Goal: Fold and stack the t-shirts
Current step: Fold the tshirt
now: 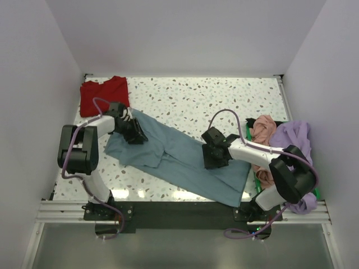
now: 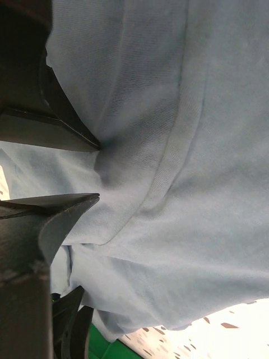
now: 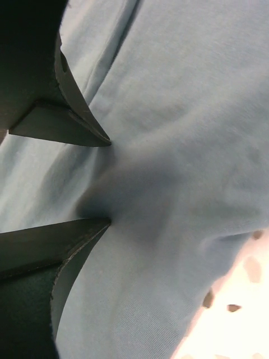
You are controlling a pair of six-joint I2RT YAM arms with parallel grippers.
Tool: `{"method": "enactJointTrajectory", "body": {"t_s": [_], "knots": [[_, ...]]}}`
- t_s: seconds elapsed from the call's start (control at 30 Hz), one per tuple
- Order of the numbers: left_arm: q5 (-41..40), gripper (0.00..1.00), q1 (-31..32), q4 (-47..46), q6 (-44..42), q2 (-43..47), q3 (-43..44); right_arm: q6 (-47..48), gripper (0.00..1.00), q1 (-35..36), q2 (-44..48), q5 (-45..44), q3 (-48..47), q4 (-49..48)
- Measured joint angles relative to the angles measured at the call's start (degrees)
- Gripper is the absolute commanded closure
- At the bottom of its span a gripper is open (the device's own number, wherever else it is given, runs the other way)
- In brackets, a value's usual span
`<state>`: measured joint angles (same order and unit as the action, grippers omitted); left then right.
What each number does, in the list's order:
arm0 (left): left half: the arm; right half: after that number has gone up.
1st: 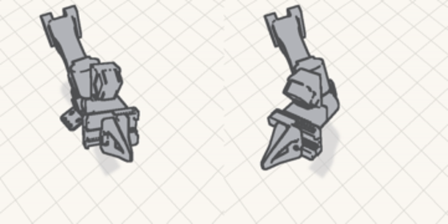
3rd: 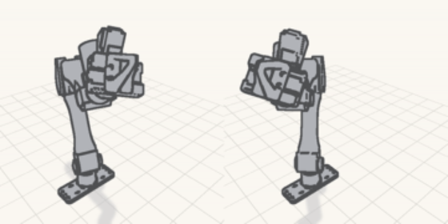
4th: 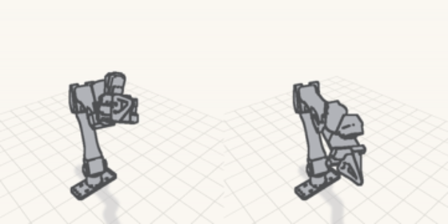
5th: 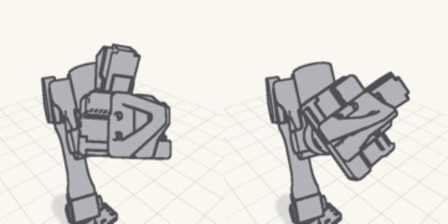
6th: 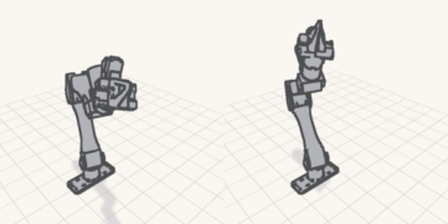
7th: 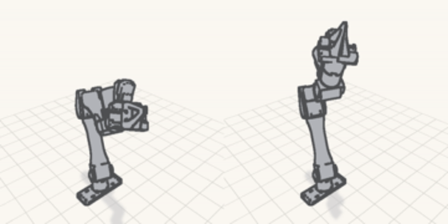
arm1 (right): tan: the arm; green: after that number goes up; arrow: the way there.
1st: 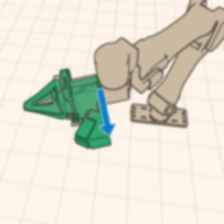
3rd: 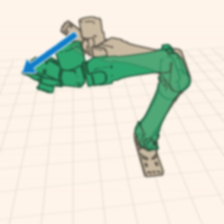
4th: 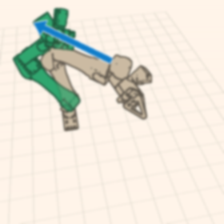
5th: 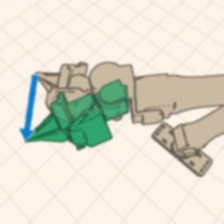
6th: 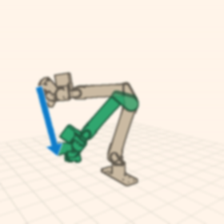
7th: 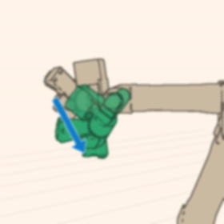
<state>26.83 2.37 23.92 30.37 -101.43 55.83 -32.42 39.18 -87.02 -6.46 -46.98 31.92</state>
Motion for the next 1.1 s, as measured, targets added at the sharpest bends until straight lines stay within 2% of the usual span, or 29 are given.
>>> {"method": "enactJointTrajectory", "body": {"t_s": [0.4,0.67,1.1], "knots": [[0.50,0.59,8.57,2.95,-1.05,-16.24,22.38,-3.02,0.42,0.00,1.51,-1.51,0.35,9.05],[0.66,0.59,9.27,6.73,-2.03,-26.21,38.38,-5.09,0.42,0.00,1.73,-0.83,0.46,10.05],[2.82,0.58,9.55,4.85,-5.95,-39.80,59.78,-7.85,0.42,1.09,0.79,3.28,0.46,7.04]]}}
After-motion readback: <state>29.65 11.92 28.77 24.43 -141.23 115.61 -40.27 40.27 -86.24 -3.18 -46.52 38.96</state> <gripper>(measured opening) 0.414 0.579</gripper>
